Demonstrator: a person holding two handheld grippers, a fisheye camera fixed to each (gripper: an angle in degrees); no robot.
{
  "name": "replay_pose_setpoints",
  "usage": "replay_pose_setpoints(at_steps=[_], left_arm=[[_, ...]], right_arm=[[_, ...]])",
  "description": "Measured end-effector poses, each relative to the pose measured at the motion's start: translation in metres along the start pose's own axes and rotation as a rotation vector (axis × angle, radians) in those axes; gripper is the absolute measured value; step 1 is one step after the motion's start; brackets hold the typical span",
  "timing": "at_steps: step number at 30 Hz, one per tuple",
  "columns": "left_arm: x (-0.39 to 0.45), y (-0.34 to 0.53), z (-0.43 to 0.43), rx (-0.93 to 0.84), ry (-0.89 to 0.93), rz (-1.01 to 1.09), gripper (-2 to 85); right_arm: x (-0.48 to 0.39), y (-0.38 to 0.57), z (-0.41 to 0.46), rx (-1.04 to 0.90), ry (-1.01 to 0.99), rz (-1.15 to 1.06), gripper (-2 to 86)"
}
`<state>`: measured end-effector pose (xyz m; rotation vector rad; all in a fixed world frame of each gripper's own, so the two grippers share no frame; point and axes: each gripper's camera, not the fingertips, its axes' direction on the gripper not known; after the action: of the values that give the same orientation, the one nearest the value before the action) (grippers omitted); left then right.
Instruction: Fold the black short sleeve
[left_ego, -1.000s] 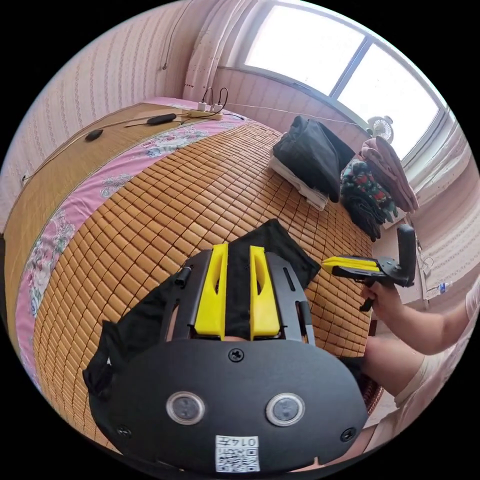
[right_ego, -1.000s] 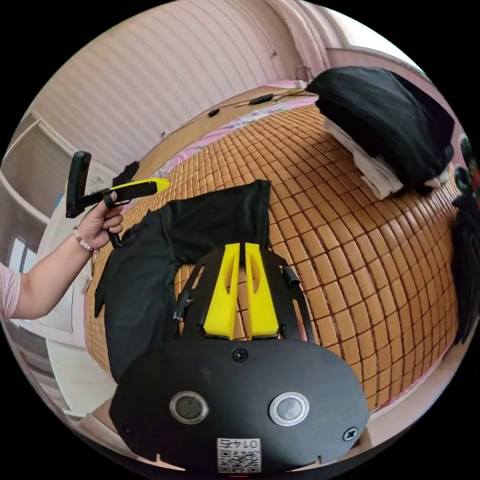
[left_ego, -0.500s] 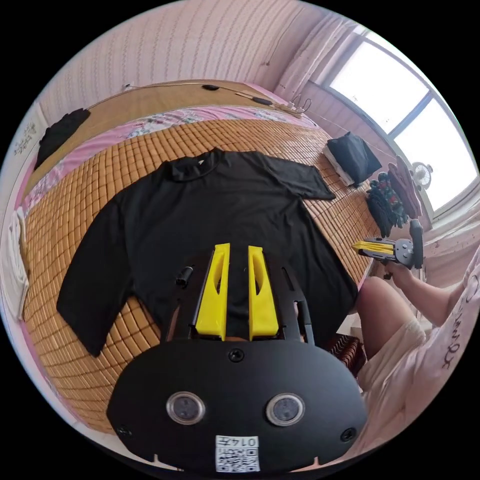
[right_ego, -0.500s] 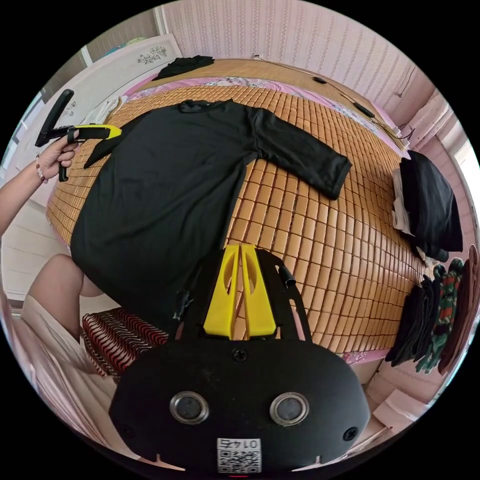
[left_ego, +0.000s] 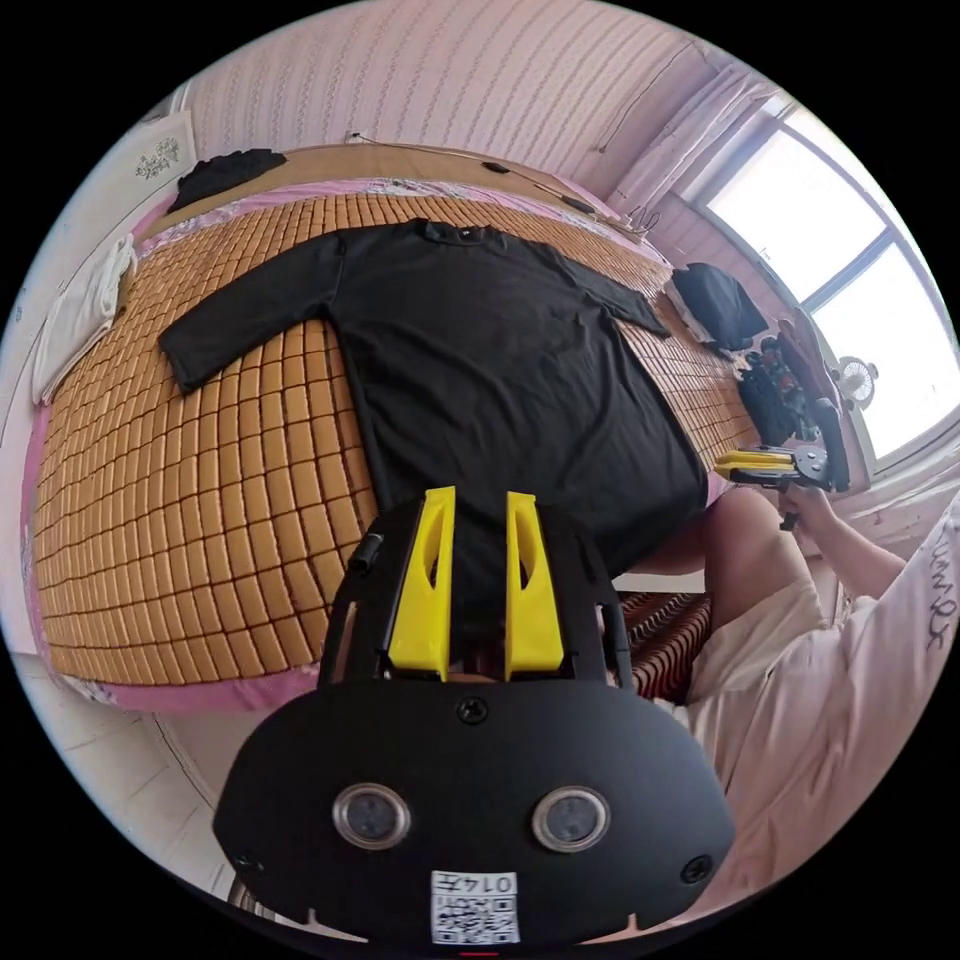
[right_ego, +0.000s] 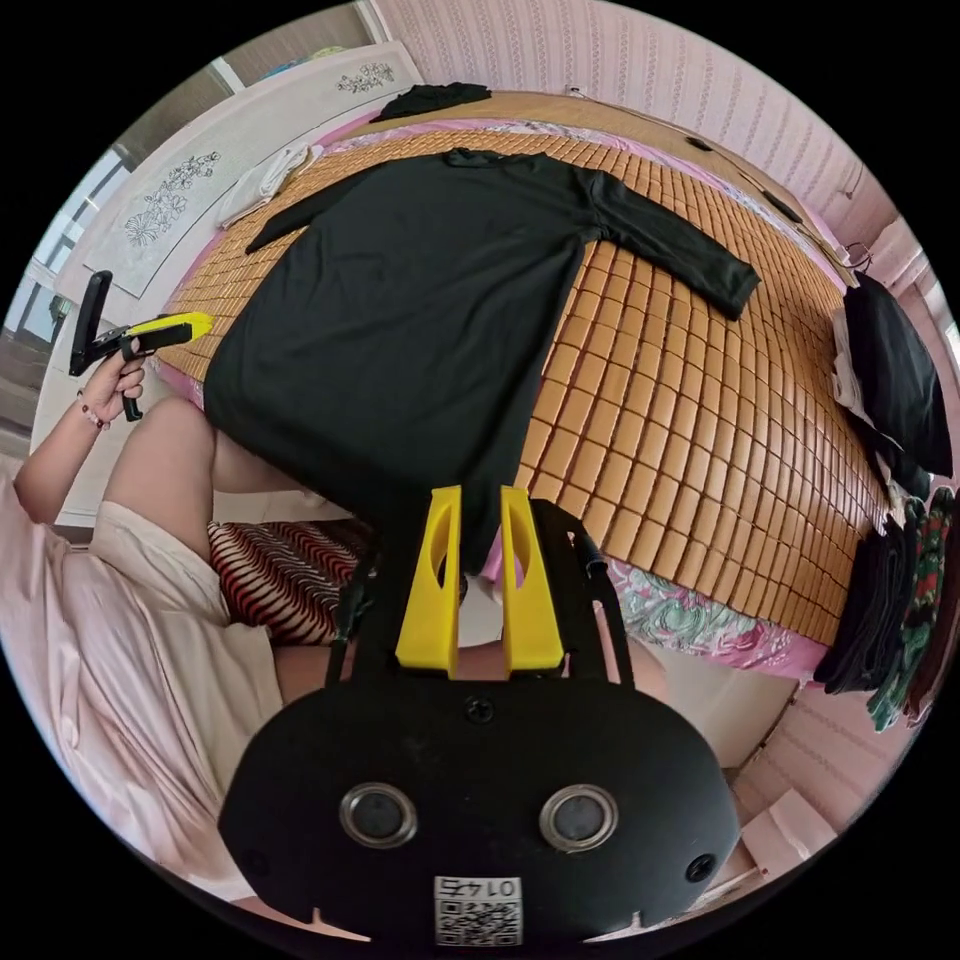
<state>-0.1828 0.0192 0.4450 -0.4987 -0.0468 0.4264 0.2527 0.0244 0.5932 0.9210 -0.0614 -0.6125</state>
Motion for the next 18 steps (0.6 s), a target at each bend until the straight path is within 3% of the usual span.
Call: replay_pose_setpoints(at_steps=[9, 18], left_arm=[[-0.018, 0.03, -0.007, -0.192, -0.069, -0.023, 11.2], [-0.033, 0.039, -0.012, -0.288, -0.139, -0.026, 8.6]], right_arm=[[-0.019, -0.033, 0.003, -0.122, -0.079, 0.06, 9.2], [-0.044, -0.056, -0.017, -0.174, 0.008, 0.089, 0.0]])
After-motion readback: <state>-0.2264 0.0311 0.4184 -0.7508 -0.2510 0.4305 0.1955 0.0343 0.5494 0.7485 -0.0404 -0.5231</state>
